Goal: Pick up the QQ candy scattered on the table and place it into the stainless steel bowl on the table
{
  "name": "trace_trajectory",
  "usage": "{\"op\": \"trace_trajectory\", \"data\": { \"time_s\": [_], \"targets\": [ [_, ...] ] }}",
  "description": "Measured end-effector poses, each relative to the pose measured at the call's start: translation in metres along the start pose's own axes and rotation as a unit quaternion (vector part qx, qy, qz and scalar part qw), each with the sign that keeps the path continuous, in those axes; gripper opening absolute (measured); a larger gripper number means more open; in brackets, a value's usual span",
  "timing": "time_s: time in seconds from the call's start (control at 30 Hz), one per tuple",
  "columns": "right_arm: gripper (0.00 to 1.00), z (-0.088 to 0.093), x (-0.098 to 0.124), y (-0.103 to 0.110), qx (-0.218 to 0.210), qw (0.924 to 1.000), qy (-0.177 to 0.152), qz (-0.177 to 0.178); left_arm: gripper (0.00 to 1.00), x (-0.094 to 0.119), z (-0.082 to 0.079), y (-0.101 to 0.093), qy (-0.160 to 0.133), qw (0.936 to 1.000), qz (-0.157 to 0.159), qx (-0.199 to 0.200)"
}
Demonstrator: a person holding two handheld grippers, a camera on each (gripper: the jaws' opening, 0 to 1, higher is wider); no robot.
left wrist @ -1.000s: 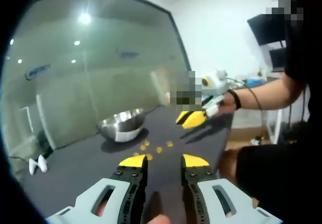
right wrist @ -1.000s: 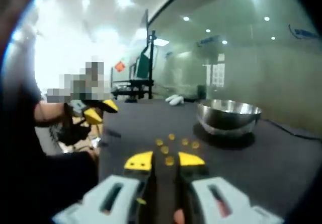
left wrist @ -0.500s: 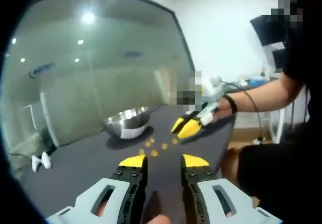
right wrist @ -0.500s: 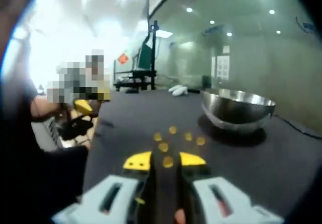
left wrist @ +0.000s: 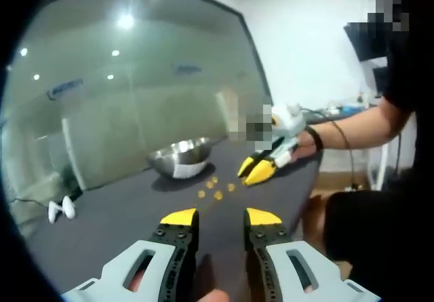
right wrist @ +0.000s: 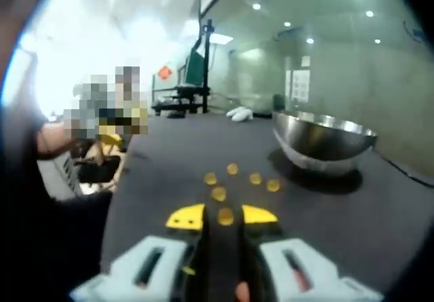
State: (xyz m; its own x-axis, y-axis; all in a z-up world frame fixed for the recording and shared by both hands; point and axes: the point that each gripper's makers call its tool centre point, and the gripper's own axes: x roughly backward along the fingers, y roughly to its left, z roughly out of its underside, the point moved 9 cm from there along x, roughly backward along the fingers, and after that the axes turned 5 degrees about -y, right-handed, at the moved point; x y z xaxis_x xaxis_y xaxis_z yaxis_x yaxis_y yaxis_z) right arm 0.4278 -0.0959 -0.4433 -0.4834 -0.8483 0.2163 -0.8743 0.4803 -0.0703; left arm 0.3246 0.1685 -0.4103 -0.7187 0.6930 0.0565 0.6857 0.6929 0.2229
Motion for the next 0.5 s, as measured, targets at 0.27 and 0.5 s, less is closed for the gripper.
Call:
{"op": "trace_trajectory", "data": {
  "time_s": [0.27, 0.5],
  "targets": [
    [0.15, 0.0019, -0.0020, 0.0043, 0.007, 0.9999, 0.013, -0.001, 0.28, 0.0005, -0.0019, 0.0000, -0.003, 1.0000, 0.000, 0.001],
    [0.10, 0.0030, -0.0027, -0.0009, -0.002, 0.9998, 0.018, 0.003, 0.28, 0.0011, -0.0011, 0.0026, 0.000, 1.0000, -0.002, -0.001]
  ]
}}
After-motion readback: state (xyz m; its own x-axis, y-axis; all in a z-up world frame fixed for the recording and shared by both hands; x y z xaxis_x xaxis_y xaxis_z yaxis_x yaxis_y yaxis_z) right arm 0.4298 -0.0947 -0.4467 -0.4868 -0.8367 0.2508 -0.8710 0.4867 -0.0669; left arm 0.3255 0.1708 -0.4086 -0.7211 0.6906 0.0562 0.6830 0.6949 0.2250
